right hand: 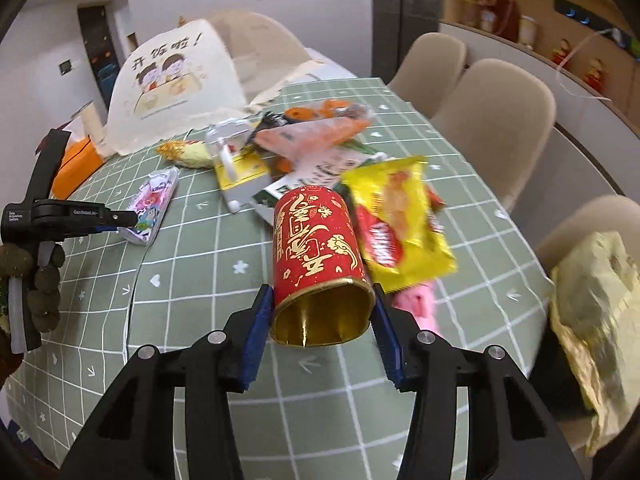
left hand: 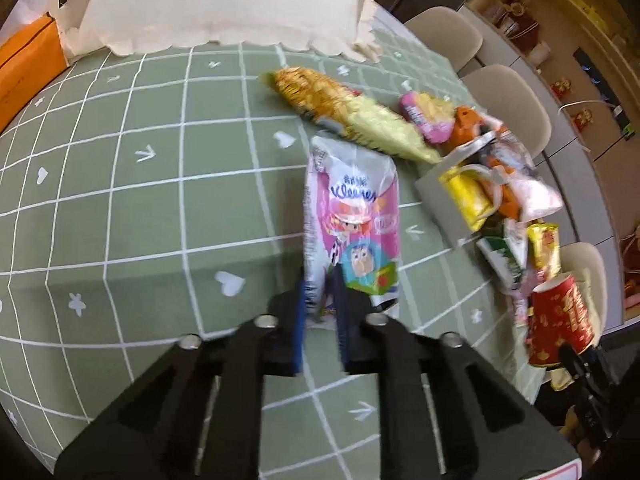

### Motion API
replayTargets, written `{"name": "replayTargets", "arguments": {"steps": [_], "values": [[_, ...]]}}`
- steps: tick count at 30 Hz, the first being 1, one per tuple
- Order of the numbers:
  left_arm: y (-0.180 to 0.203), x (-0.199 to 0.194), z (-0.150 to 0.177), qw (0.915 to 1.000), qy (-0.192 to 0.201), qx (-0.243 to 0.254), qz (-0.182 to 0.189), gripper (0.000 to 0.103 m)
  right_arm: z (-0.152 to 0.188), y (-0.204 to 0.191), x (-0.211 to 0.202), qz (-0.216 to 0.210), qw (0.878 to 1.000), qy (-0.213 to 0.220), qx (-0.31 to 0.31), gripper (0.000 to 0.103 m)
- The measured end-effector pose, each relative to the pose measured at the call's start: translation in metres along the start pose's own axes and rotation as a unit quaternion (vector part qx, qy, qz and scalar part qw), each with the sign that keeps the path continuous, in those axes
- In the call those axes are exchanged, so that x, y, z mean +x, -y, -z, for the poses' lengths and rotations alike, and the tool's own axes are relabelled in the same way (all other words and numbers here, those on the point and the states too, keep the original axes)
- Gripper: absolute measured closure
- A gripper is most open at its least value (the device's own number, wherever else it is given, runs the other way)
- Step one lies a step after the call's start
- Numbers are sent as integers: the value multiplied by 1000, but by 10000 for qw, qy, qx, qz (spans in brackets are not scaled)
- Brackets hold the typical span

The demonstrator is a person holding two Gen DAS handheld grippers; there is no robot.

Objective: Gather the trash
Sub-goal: 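Carry the pink pack and red can to the bin and release both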

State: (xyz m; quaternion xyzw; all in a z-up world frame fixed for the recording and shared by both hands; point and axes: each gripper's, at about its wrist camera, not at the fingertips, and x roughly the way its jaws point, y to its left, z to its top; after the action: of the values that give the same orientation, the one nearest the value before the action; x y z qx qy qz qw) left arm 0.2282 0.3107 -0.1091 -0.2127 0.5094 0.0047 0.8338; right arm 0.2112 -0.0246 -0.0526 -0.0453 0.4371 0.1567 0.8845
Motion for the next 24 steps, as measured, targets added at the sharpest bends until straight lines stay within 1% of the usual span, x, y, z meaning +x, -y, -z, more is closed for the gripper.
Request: {"name": "replayTargets", "arguments": {"steps": [5,9,11,12,14,15,16,17,18,20,21,23,24], "values": [[32,-38,1,9988,349,328,91,100,1,26,-26,-2,9997,185,177,57],[77,-74,4,9954,600,678,300,100,0,49,-55,43,9987,406,293,57],[114,-88,5,9919,705,914,537,100,-1,64,-78,144,9976,604,311,57],[139,-95,6,9888,741,1062,746,100,-1,79,-96,276,9962,750,335,57],[178,-100,8,9827,749,1316,1062,100,-1,100,-118,433,9941,903,423,57],[199,-99,11,9790,723,1453,1236,100,1,118,-134,567,9920,1007,515,57],[230,-97,15,9727,643,1647,1504,100,4,134,-148,704,9897,1089,604,57],[250,-94,17,9686,578,1756,1664,100,6,145,-157,807,9879,1141,668,57],[279,-88,23,9607,436,1928,1946,100,11,164,-172,976,9848,1212,769,56],[323,-75,35,9477,143,2187,2320,100,23,198,-196,1281,9786,1291,958,56],[341,-68,41,9418,-5,2312,2442,100,27,211,-205,1394,9761,1309,1031,56],[392,-46,60,9231,-384,2703,2709,100,38,238,-221,1605,9705,1334,1206,56],[414,-37,70,9156,-511,2878,2760,100,46,255,-229,1713,9669,1335,1337,56]]}}
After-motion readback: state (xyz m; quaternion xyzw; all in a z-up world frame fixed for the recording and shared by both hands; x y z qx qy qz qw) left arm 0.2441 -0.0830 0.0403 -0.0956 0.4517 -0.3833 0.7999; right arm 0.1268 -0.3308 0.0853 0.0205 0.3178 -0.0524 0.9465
